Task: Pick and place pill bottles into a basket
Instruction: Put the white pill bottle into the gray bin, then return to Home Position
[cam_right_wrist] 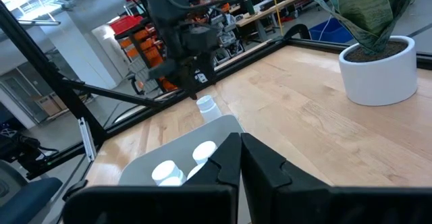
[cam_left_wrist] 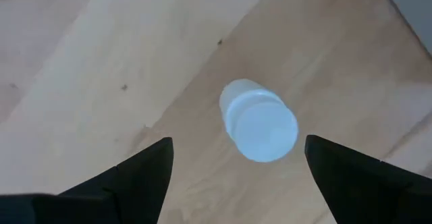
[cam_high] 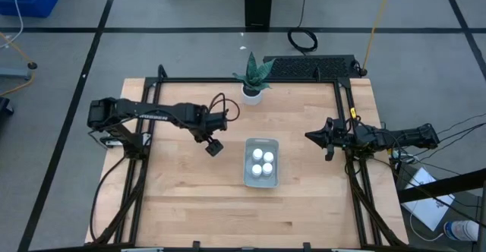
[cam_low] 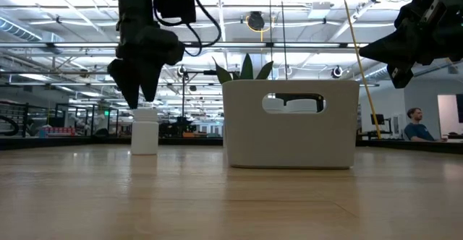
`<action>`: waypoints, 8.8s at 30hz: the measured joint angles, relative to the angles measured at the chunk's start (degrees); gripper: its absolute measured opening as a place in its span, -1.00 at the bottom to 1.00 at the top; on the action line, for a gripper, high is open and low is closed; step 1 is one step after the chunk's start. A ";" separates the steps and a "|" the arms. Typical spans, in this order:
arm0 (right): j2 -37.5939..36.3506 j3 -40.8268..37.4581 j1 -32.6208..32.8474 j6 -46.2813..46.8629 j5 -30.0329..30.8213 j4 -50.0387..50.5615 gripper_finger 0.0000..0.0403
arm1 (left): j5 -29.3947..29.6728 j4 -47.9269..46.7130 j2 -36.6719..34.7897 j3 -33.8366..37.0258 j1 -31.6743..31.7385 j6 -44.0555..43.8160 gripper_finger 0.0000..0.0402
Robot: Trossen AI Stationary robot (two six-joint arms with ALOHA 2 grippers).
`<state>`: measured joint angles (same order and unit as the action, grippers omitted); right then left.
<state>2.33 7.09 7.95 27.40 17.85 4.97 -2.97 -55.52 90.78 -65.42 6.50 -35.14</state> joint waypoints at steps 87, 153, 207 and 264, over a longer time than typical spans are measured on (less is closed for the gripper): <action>0.00 -0.02 0.00 0.02 0.01 -0.01 -0.98 | -5.58 5.15 1.38 -1.91 -3.00 8.47 -0.17; 0.12 -0.02 0.00 0.01 0.01 -0.02 -0.98 | -3.16 -11.61 20.22 -54.26 0.36 30.30 -0.15; 0.33 -0.02 0.02 0.00 -0.01 0.00 -0.98 | 0.44 -12.74 38.27 -53.32 -3.98 40.83 -0.17; 0.44 -0.02 0.01 0.02 0.01 -0.01 -0.98 | 3.39 -15.51 39.30 -53.16 -3.73 35.45 0.28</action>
<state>2.76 7.07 7.96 27.42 17.86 4.96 0.43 -71.02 130.08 -118.58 2.77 0.32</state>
